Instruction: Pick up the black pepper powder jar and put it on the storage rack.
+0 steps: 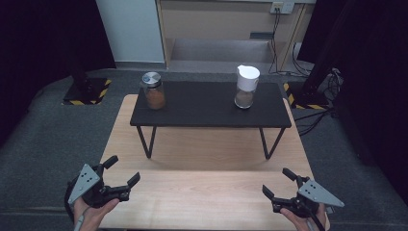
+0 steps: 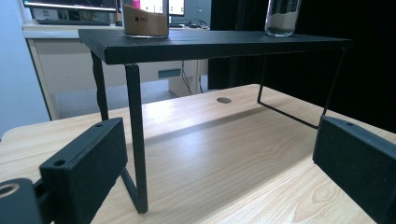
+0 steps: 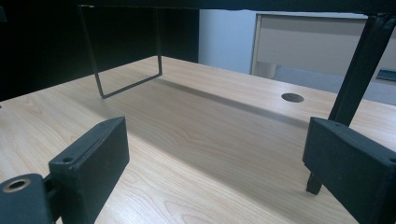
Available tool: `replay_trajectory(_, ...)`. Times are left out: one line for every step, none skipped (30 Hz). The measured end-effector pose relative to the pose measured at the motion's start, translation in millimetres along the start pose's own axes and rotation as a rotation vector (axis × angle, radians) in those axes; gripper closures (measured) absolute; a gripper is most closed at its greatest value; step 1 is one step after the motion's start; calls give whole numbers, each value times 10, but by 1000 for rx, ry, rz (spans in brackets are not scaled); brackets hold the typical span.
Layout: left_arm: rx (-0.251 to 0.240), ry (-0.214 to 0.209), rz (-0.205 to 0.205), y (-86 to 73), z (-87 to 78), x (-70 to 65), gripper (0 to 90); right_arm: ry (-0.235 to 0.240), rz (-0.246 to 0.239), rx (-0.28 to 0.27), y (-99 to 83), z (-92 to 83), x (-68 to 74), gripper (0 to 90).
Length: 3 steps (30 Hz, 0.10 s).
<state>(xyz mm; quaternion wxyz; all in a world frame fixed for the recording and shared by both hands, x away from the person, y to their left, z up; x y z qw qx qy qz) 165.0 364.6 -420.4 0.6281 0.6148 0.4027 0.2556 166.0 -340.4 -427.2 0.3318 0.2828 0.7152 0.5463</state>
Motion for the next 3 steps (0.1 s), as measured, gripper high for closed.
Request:
replay_trajectory(1, 0, 0, 0, 0, 0, 18, 1, 0, 0, 1, 1, -1, 73)
replay_trajectory(1, 0, 0, 1, 0, -1, 18, 1, -1, 1, 2, 2, -1, 73)
replay_trajectory(1, -1, 1, 0, 0, -2, 18, 3, 0, 1, 3, 3, -2, 73)
Point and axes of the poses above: each handheld gripper's, and its own axes: z roughly forward along the jaws, y roughly out of its top, x roughly to its left, the point moved 1 cm from there along z, roughly forward along the jaws, and after that the axes turned 9 degrees about -z, right-handed, at the moved point
